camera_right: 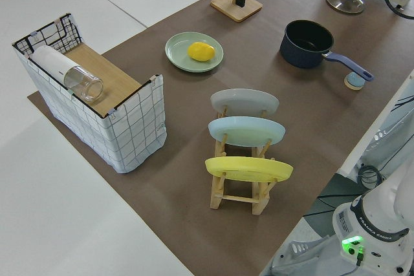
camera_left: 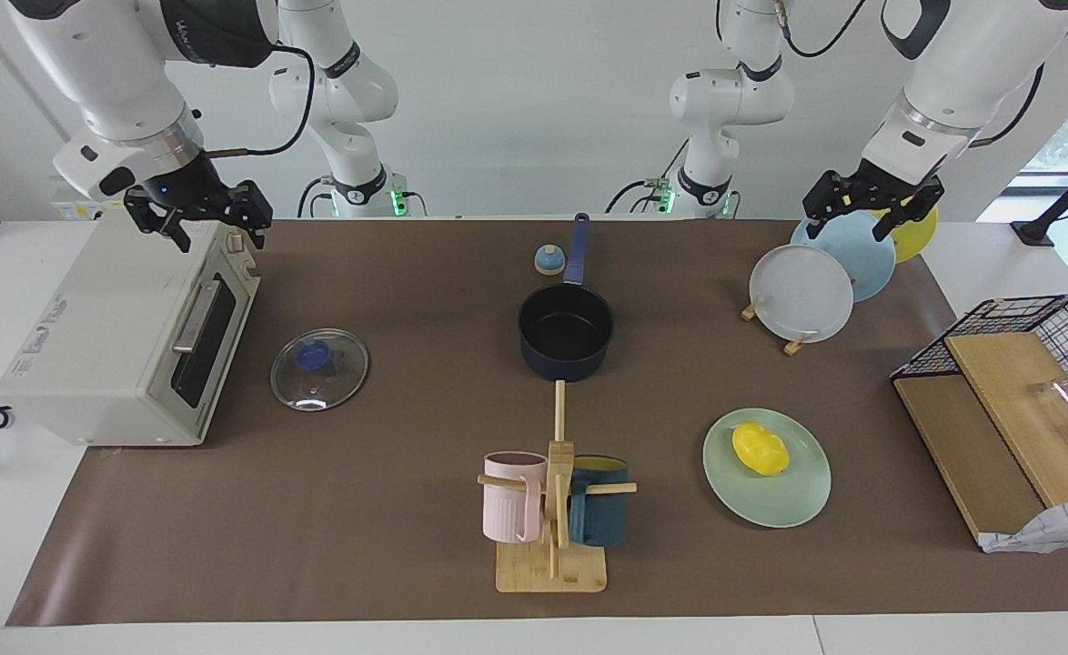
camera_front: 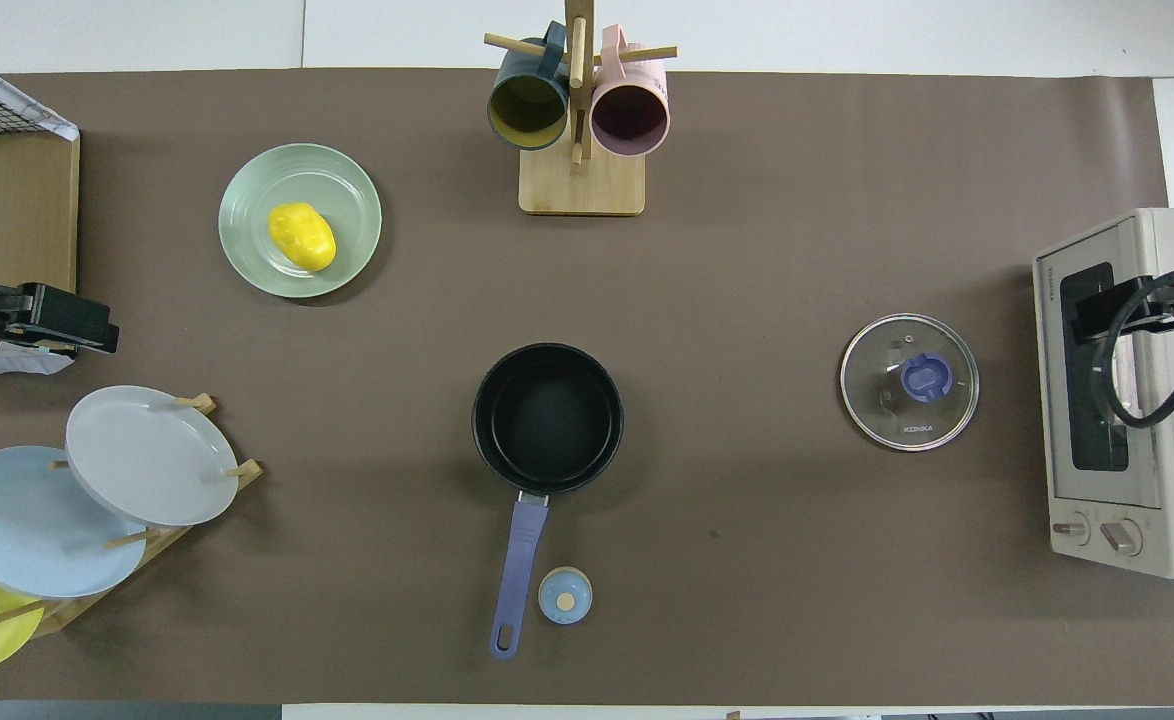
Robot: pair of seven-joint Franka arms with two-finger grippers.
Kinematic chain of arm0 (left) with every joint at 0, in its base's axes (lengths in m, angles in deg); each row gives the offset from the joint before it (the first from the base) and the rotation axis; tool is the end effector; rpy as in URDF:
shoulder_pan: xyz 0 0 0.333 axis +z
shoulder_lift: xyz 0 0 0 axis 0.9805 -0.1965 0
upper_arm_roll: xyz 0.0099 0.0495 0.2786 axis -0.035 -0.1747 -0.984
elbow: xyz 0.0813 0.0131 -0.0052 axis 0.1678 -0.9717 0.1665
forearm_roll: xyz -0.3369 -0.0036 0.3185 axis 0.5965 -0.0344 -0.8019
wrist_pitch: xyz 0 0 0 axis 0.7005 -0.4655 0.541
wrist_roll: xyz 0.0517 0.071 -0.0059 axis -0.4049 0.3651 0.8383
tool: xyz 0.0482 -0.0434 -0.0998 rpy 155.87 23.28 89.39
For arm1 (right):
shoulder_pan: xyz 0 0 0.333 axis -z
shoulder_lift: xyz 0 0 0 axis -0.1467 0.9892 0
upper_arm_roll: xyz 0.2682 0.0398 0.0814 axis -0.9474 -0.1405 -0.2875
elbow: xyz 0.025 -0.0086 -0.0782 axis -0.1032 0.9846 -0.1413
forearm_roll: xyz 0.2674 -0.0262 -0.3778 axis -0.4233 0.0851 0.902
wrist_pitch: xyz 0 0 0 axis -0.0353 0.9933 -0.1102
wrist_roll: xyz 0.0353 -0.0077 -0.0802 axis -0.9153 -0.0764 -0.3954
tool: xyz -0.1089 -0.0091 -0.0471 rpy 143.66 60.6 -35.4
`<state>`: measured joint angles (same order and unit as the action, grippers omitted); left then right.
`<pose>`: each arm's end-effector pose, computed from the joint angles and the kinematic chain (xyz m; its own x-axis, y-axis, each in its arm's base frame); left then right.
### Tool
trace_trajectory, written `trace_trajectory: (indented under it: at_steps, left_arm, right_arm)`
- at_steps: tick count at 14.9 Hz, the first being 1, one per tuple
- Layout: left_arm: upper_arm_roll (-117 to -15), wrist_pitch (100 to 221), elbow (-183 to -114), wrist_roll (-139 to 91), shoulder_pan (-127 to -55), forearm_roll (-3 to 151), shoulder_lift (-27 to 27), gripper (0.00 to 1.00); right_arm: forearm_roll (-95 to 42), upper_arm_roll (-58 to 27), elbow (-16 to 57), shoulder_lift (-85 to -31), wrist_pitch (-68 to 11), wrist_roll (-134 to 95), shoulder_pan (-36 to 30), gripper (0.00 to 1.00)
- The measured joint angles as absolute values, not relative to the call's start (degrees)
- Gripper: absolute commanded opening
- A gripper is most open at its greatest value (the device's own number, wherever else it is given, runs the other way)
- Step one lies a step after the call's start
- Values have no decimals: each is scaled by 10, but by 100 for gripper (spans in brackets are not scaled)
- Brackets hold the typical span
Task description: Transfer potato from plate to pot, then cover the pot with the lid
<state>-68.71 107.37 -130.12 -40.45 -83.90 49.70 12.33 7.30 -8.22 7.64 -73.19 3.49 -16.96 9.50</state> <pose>0.6040 -0.0626 0.5869 0.9910 -0.1191 -0.0615 -0.1182 -0.9928 0.0182 0.6163 -0.0209 0.5699 0.9933 0.0664 -0.0944 0.0708 -0.9965 0.0437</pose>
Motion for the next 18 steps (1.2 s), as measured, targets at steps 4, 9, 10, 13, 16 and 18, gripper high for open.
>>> trace_trajectory:
  at_steps: [4, 9, 10, 13, 16, 18]
  left_arm:
    - [-687, 1074, -1301, -405, -839, 497, 123, 100]
    - [-687, 1096, -1303, -405, -839, 497, 123, 100]
    - [-687, 1104, -1304, -404, -839, 498, 122, 100]
    - [-687, 1120, -1304, -397, -839, 512, 103, 100]
    - [-686, 1180, -1304, -360, -844, 518, 51, 100]
    - [-682, 1236, -1301, -315, -848, 522, 0, 100]
  right_arm:
    - [73, -82, 76, -732, 35, -170, 95, 100]
    - [73, -82, 76, -732, 35, -170, 95, 100]
    - [73, -82, 76, -732, 35, -170, 95, 100]
    - [73, -82, 76, -732, 35, -170, 95, 100]
    - [73, -82, 76, -732, 35, -170, 95, 100]
    - [73, -82, 76, -732, 35, -170, 95, 100]
